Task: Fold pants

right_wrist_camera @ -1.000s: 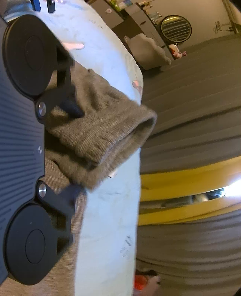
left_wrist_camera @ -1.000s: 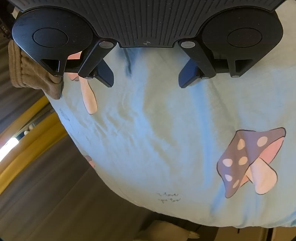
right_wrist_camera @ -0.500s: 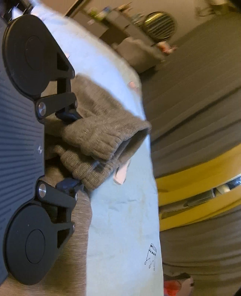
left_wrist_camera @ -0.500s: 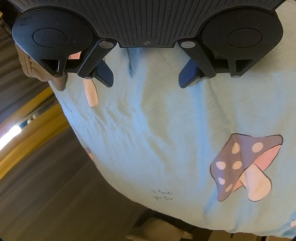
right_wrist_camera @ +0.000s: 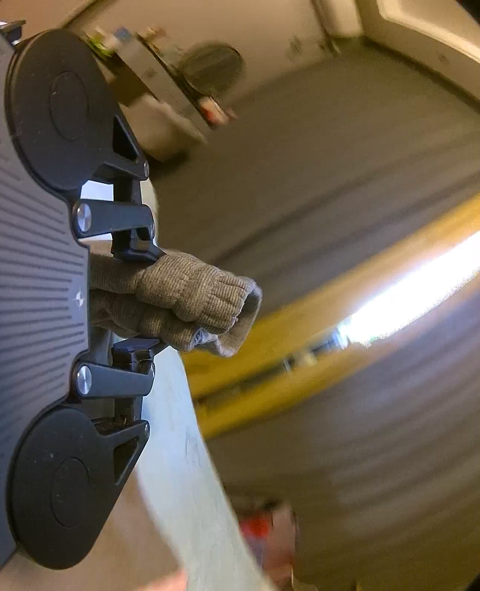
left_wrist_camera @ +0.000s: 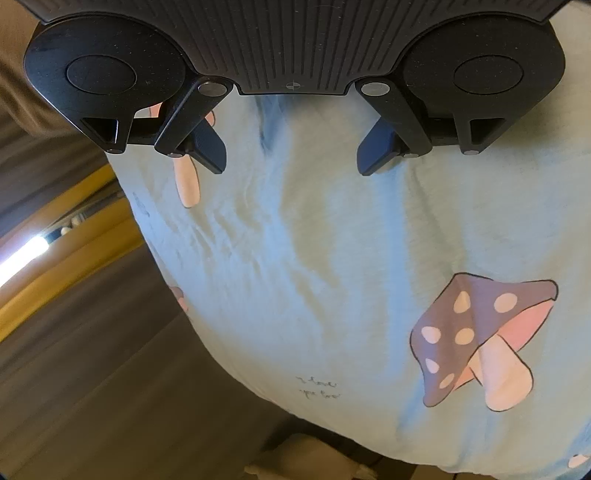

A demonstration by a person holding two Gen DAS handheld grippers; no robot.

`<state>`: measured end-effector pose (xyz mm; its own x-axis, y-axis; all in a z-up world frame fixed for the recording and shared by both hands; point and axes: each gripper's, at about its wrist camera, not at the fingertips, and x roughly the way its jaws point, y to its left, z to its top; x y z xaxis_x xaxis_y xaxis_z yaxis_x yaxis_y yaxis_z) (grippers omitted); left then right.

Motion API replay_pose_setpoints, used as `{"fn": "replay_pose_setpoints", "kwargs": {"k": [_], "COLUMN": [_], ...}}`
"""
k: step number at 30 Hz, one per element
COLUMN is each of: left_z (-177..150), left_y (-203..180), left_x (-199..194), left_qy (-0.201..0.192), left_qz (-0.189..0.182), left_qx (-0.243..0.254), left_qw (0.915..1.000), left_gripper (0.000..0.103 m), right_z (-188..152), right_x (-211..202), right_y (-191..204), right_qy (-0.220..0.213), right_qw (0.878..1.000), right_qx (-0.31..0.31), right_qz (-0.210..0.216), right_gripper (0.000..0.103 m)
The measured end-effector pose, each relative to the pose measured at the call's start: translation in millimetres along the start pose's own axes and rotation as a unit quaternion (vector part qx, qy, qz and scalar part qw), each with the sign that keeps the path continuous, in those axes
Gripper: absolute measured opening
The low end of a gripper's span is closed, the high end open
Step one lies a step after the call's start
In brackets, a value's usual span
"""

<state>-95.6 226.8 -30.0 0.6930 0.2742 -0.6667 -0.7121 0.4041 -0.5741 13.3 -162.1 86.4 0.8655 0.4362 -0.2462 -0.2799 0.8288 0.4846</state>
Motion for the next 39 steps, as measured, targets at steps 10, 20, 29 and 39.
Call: {"fn": "replay_pose_setpoints", "kwargs": {"k": [10, 20, 29, 39], "left_z": [1.7, 1.1, -52.5, -163.1], "left_y": [-2.4, -16.4, -127.6, -177.8], "left_x": [0.5, 4.0, -11.1, 19.4], "left_qy": [0.008, 0.021, 0.075, 0.187], "left_qz": [0.005, 0.018, -0.092, -0.098], "left_qx": [0.009, 0.056, 0.284, 0.421], "left_qw": [0.9999, 0.9981, 0.9514, 0.8821], "left_gripper": [0.087, 0.089, 0.094, 0.094], "right_z": [-65.9, -36.1, -29.2, -57.8], "right_x": [-45.6, -75.1, -49.7, -34.7], "right_y": [-103.5, -101.0, -84.6, -118.6], "right_qy": [0.093, 0.013, 0.055, 0.113], "right_qw": [0.969, 0.972, 0.979, 0.964], "right_qx": [0.107, 0.078, -0.021, -0.018], "right_qz": [-0.202, -0.22, -0.196, -0.239], "right_gripper": [0.051, 0.069, 0.051, 0.073]}}
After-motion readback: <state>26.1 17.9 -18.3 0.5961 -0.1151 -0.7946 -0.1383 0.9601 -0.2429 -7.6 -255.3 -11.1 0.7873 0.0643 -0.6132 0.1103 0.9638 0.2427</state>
